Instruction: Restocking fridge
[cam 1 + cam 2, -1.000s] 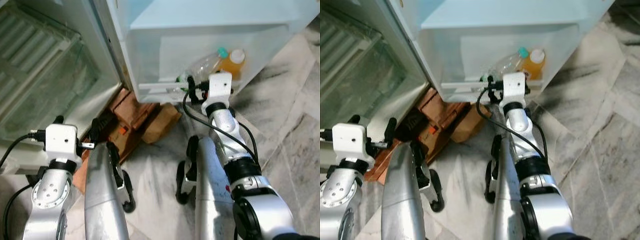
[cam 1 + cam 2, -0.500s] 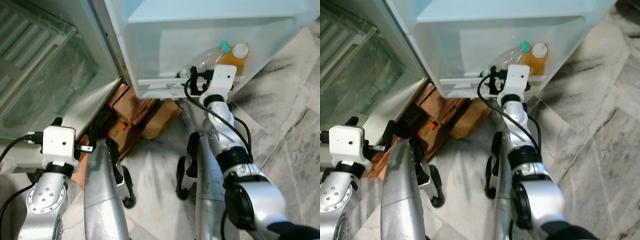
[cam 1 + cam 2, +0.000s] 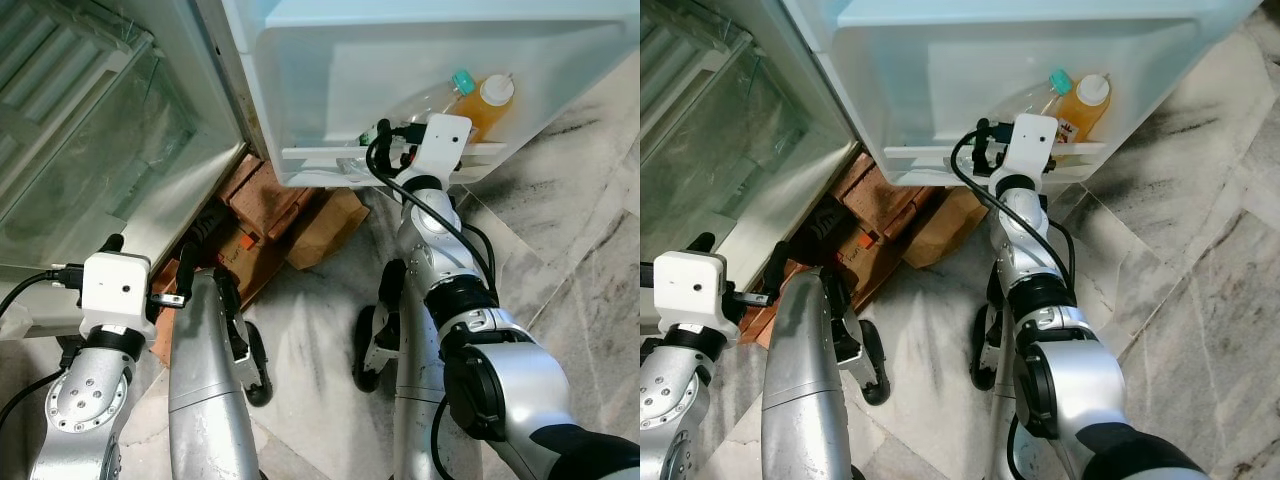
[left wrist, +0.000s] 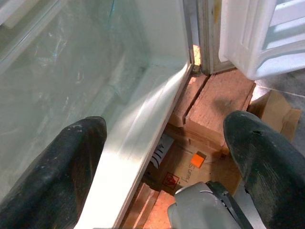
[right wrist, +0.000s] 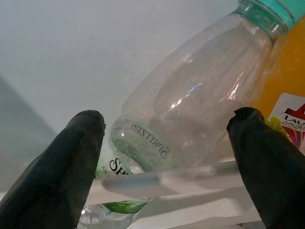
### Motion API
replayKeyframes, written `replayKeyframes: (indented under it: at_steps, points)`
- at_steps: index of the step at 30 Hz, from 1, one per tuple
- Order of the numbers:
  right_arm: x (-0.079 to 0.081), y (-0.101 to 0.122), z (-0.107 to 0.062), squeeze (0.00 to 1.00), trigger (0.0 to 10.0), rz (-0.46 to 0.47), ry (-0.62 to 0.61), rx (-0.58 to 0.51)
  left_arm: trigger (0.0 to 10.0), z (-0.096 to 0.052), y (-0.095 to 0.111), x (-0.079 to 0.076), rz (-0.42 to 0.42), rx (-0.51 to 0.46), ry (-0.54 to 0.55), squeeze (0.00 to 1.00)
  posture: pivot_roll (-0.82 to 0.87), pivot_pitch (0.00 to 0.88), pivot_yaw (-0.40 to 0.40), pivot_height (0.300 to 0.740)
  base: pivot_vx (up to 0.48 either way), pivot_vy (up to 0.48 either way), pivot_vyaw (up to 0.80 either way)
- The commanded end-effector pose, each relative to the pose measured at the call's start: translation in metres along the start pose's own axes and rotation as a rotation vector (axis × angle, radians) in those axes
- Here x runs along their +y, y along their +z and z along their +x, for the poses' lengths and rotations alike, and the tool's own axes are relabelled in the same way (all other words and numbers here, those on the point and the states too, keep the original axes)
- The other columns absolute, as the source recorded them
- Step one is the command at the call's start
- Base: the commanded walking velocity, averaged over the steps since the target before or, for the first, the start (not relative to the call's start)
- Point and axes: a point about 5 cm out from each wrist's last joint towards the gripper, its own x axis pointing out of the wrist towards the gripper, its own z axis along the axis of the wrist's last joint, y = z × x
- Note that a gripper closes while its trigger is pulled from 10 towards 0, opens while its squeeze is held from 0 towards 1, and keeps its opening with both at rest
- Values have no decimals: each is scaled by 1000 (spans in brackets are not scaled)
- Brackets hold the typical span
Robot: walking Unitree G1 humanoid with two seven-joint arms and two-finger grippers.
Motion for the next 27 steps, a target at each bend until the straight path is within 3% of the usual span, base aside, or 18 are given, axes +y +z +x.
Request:
replayKeyframes:
  at_steps: [1, 19, 20, 21, 27]
  points:
    - [2, -9, -3, 0, 10000, 8, 5, 35, 10000, -7, -4, 3, 16, 31, 4, 0, 181, 504, 31, 505, 0, 0, 0]
    - [4, -7, -1, 0, 10000, 11, 1, 33, 10000, -7, -4, 3, 17, 36, 4, 0, 182, 505, 31, 505, 0, 0, 0]
    - [1, 21, 18, 0, 10000, 184, -48, -3, 10000, -8, -7, 4, 28, 52, -1, 0, 188, 498, 23, 505, 0, 0, 0]
    - [-1, 29, 22, 0, 10000, 245, -62, -14, 10000, -8, -7, 5, 31, 56, -2, 0, 188, 498, 23, 505, 0, 0, 0]
    - [-14, 35, 24, 0, 10000, 268, -122, -37, 10000, -7, -7, 5, 35, 52, 0, 0, 189, 493, 22, 505, 0, 0, 0]
